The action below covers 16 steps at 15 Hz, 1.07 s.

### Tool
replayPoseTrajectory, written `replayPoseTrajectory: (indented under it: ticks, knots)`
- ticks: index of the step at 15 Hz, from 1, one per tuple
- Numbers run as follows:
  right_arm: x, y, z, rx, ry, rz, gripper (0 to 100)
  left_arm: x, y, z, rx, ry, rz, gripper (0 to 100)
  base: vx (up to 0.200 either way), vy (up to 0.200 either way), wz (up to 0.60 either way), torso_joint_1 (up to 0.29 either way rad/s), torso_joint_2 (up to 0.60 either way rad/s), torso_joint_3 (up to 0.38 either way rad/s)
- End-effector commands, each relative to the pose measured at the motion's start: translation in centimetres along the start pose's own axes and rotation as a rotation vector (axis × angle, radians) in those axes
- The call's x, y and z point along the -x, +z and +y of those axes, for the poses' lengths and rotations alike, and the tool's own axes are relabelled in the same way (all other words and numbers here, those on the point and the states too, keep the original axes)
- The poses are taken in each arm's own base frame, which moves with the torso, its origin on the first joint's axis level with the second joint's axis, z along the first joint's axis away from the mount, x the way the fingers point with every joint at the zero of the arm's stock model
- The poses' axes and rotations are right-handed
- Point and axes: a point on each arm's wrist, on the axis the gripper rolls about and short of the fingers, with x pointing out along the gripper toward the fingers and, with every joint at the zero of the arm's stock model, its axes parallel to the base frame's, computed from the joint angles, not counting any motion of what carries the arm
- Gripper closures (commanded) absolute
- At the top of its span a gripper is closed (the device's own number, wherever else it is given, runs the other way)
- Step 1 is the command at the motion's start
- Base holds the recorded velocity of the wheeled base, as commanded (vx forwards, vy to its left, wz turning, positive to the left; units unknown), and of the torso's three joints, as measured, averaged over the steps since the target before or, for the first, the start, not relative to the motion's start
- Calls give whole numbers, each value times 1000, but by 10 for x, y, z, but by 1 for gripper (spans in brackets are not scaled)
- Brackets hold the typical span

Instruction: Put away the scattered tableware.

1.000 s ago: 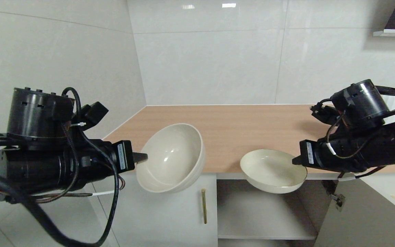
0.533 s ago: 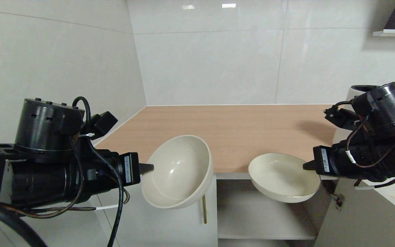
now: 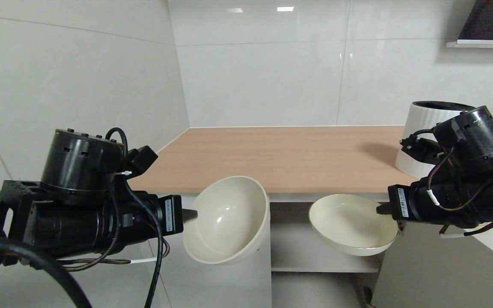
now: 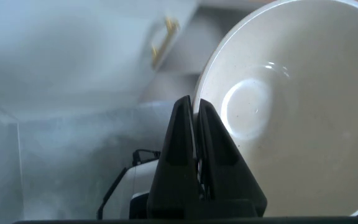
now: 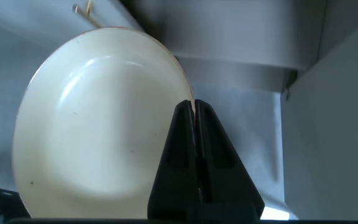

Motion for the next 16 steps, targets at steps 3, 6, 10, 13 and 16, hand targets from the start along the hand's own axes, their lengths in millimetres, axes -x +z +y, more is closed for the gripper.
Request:
replayPoseTrajectory:
  ticks: [3,6,10,13,16]
  knots:
    - [-11,-1,0,1,-14,29,100,-2,-1,1,-1,5,7,100,0,0,0,0,0,0]
    - [-13,0,-1,-2,-17,32,100,-3,-1,1,-1,5,7,100,0,0,0,0,0,0]
    - [-18,2,-3,-11,-23,23,100,-4,-1,1,-1,5,10,100,0,0,0,0,0,0]
    - [-21,1,-3,-10,-25,28,100,-4,-1,1,-1,5,10,100,0,0,0,-46,130,70]
    - [-21,1,-4,-10,-26,30,100,-4,-1,1,-1,5,10,100,0,0,0,-149,411,243]
